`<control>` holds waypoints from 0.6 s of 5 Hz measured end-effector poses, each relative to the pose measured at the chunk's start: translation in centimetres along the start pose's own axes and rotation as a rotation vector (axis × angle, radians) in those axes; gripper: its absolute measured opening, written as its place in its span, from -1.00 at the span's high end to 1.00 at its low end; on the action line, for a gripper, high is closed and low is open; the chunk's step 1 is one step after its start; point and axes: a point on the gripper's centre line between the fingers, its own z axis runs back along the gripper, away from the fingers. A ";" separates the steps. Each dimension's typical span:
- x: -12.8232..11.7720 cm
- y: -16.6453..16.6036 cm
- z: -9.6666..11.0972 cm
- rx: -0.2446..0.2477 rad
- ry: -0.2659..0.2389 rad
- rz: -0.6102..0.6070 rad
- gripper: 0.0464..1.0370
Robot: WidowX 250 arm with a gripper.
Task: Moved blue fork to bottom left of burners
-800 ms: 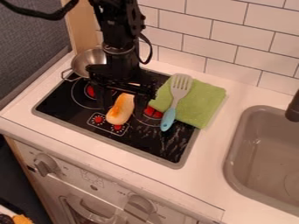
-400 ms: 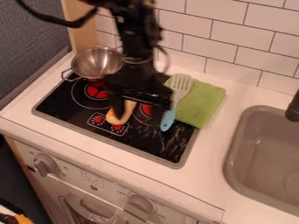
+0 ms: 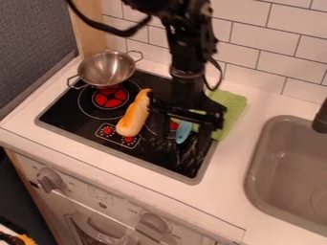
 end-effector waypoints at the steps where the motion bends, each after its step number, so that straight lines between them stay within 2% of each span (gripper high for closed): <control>1: 0.2 0.3 -2.5 0.039 0.073 0.047 -0.92; 2: 1.1 1.2 -2.9 0.068 0.072 0.061 -0.80; 3: 1.6 1.8 -3.0 0.063 0.069 0.089 -0.31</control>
